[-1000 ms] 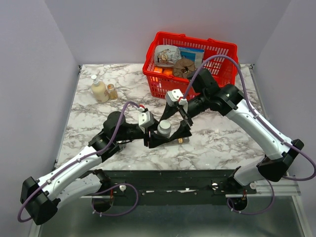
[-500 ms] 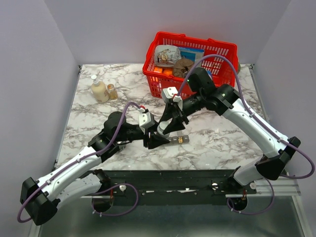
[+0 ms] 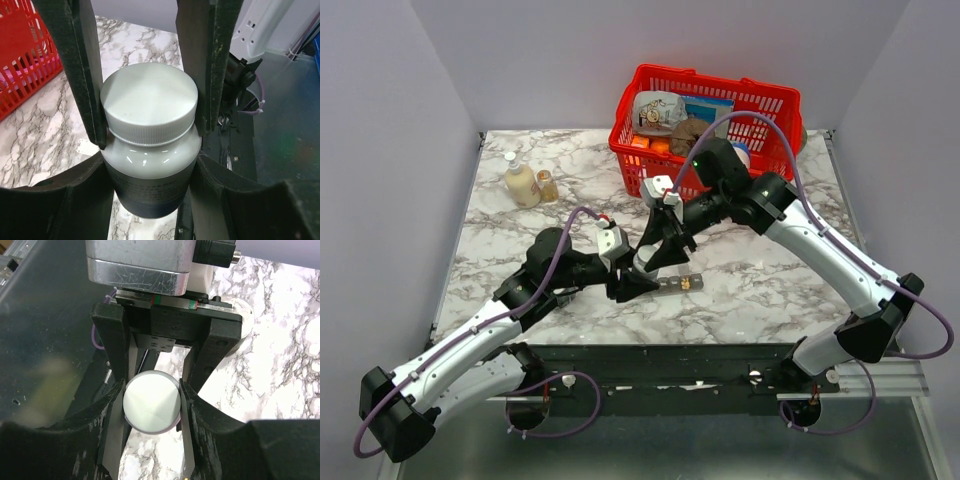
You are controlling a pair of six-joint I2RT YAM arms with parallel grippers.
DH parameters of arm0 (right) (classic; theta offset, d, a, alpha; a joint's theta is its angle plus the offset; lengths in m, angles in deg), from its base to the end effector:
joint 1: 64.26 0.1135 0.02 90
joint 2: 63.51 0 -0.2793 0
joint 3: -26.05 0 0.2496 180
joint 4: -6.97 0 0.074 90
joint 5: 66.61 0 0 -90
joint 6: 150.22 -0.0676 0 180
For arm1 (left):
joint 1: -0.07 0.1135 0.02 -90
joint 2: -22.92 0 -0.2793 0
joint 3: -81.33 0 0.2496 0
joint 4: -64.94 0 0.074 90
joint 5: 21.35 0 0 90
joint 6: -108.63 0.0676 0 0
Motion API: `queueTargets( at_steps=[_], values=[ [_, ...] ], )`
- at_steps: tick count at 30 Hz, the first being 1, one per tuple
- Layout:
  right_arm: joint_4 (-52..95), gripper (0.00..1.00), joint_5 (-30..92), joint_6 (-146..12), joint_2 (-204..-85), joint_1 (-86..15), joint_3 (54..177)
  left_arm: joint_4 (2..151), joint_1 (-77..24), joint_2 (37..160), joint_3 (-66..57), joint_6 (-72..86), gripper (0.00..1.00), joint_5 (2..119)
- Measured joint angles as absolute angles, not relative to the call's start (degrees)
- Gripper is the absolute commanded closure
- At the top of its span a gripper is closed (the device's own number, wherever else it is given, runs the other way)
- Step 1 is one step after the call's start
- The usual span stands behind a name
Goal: Sort the pills into containers
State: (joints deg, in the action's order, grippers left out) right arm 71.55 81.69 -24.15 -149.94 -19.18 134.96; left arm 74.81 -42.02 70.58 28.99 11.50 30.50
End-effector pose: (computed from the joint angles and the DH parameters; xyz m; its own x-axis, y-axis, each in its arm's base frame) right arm 0.1814 0.2633 0.4143 0.0989 -0.3390 -0.9356 -0.9398 -0.3409 0.0242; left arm 0.1258 -0.1699 0.3288 -0.1887 0.0389 -0.9813 0.9677 0.1774 -0.1791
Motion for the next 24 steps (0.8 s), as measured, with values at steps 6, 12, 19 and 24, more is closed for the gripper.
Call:
queueTargets(
  at_steps=[6, 12, 19, 24],
  values=[
    [68.9, 0.30, 79.1, -25.7, -150.0, -18.5, 134.0, 75.0, -41.9, 70.6, 28.9, 10.0, 1.00, 33.9],
    [68.9, 0.27, 76.8, -26.4, -150.2, -18.4, 133.5, 75.0, -41.6, 70.0, 28.7, 10.5, 1.00, 35.3],
    [70.0, 0.16, 75.5, -26.6, -150.1, -18.4, 134.3, 75.3, -41.6, 70.0, 28.5, 11.3, 1.00, 35.1],
    [72.6, 0.05, 76.3, -26.3, -150.1, -18.2, 137.2, 75.4, -41.5, 70.1, 27.2, 12.0, 1.00, 33.2]
  ],
)
